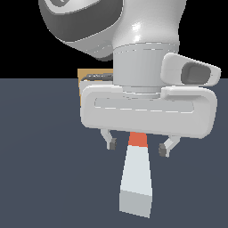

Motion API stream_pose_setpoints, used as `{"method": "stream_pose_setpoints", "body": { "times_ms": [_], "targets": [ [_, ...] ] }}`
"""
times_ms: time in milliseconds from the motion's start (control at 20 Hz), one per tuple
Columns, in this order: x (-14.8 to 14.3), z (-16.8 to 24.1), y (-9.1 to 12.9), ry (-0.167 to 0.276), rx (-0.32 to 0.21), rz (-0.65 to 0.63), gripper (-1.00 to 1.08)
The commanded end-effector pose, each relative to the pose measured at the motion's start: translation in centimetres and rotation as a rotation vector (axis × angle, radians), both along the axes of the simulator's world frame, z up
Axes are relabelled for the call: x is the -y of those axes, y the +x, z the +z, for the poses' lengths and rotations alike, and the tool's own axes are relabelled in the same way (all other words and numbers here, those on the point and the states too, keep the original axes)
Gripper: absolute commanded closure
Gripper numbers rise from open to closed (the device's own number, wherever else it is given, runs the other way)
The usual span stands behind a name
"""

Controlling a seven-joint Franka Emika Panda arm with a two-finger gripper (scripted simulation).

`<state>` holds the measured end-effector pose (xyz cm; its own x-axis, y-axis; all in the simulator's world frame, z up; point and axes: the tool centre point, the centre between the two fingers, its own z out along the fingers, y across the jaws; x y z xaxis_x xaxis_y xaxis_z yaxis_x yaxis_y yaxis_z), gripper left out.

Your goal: Insert the peg into the horizontal hole in a box.

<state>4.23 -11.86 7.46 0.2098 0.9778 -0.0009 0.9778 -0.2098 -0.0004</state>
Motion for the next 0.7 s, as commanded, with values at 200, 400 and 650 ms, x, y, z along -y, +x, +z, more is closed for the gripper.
{"method": "stream_pose_setpoints", "body": {
  "times_ms": [200, 400, 650],
  "targets": [
    [0.3, -0.3, 0.1, 0.000, 0.000, -0.005, -0.92],
    [0.3, -1.1, 0.1, 0.000, 0.000, -0.005, -0.92],
    [0.3, -3.7, 0.0, 0.001, 0.000, -0.005, -0.92]
  ]
}}
